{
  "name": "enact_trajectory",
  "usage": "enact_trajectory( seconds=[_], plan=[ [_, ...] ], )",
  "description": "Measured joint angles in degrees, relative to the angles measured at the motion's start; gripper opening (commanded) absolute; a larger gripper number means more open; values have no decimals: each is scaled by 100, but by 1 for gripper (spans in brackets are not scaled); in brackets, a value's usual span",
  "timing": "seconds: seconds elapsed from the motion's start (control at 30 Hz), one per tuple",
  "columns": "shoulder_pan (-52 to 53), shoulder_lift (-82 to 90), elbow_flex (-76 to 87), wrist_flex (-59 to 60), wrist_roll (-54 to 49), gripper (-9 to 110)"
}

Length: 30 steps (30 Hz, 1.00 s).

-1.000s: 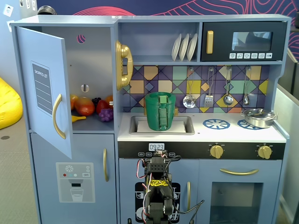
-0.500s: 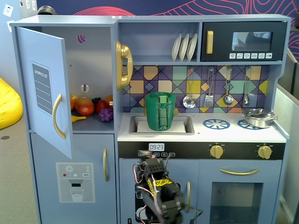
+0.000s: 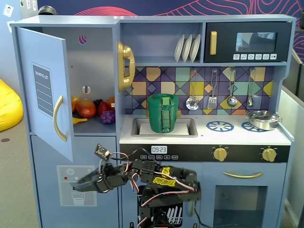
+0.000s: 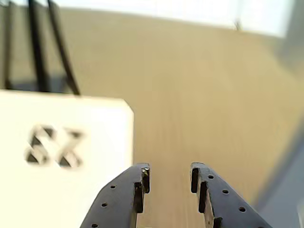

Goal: Close the left cabinet door

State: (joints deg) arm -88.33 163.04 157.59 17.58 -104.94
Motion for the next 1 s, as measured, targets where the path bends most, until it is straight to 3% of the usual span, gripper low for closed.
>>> enact_trajectory(
  seconds=[0.13, 0.37, 0.73, 1.0],
  plan=[
    [-483, -993, -510, -1187, -352, 0],
    [-844, -3146, -2197, -2136, -782, 0],
    [-896, -5590, -4755, -2268, -1125, 0],
    [-369, -5748, -4922, -2276, -1283, 0]
  ],
)
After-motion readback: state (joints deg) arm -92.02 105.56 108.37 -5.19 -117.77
